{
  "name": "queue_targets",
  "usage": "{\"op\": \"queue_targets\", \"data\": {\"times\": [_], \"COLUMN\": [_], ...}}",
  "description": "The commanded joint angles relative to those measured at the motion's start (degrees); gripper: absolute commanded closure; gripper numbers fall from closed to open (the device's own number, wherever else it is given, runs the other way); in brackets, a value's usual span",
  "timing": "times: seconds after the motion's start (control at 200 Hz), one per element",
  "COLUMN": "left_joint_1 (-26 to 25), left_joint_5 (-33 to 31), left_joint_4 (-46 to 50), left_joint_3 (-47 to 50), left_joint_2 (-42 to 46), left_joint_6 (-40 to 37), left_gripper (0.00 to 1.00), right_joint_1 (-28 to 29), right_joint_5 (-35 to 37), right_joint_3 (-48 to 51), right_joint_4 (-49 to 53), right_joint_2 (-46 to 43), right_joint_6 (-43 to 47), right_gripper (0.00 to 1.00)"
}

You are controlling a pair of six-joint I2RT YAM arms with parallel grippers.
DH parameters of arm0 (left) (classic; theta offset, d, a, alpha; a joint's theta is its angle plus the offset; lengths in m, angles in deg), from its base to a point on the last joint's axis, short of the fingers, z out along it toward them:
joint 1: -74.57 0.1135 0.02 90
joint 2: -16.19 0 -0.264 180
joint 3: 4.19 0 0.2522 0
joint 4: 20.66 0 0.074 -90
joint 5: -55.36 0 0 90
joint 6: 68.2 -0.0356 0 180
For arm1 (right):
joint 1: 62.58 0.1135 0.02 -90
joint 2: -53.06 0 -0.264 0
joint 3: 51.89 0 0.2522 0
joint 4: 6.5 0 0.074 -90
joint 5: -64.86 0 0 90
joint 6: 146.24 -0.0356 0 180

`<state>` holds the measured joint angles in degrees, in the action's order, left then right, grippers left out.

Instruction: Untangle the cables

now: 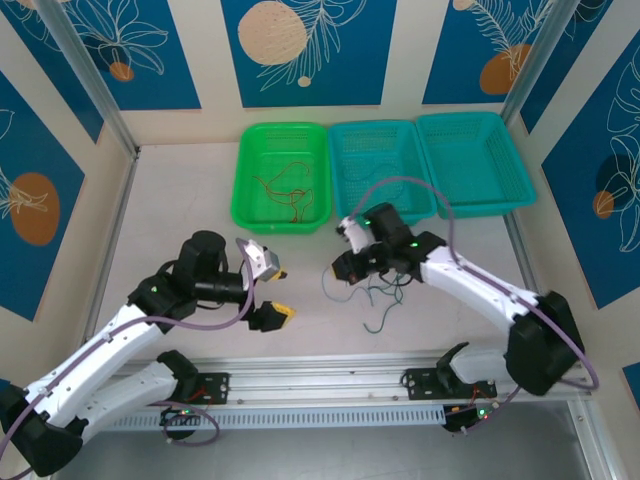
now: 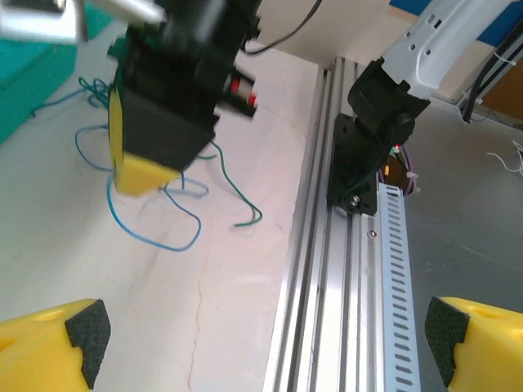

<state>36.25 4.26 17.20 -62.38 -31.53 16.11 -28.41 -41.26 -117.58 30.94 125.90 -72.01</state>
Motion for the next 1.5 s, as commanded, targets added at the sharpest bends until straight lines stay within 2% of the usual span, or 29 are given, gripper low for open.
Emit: {"op": "queue_targets", "data": {"times": [0.0, 0.16, 0.295, 0.425, 0.695, 1.205, 1.38, 1.495], "left_joint_1": [-0.35, -1.38, -3.27, -4.88, -8.18, -8.63, -8.66, -8.63], "left_joint_5": [-1.32, -4.24, -4.39, -6.09, -10.25, -11.45, -11.44, -11.66], "left_joint_4": [-8.68, -19.79, -24.8, -24.98, -20.78, -21.02, -21.2, -21.28], "left_joint_3": [0.78, 1.53, 1.45, 1.05, 1.65, 3.07, 3.21, 3.2], "left_joint_2": [0.52, -0.37, -1.77, -3.22, -3.06, -1.93, -2.04, -1.85], "left_joint_6": [3.79, 10.82, 11.34, 10.35, 8.33, 7.72, 7.63, 7.58], "left_gripper": [0.0, 0.0, 0.0, 0.0, 0.0, 0.0, 0.0, 0.0], "right_joint_1": [-3.63, -8.27, -10.44, -12.72, -18.14, -22.03, -25.45, -25.77], "right_joint_5": [-6.51, -6.43, -0.27, 4.8, 5.75, 10.61, 8.51, 7.77], "right_joint_3": [1.2, -0.7, -5.77, -11.58, -27.35, -49.89, -58.74, -66.02], "right_joint_4": [-7.24, -13.31, -14.0, -14.11, -11.64, -14.1, -13.61, -12.67], "right_joint_2": [-5.48, -10.2, -10.46, -9.03, -3.9, 3.51, 8.33, 11.58], "right_joint_6": [-5.77, -11.26, -14.06, -16.96, -18.3, -21.69, -26.48, -26.12], "right_gripper": [1.0, 1.0, 1.0, 1.0, 1.0, 1.0, 1.0, 1.0]}}
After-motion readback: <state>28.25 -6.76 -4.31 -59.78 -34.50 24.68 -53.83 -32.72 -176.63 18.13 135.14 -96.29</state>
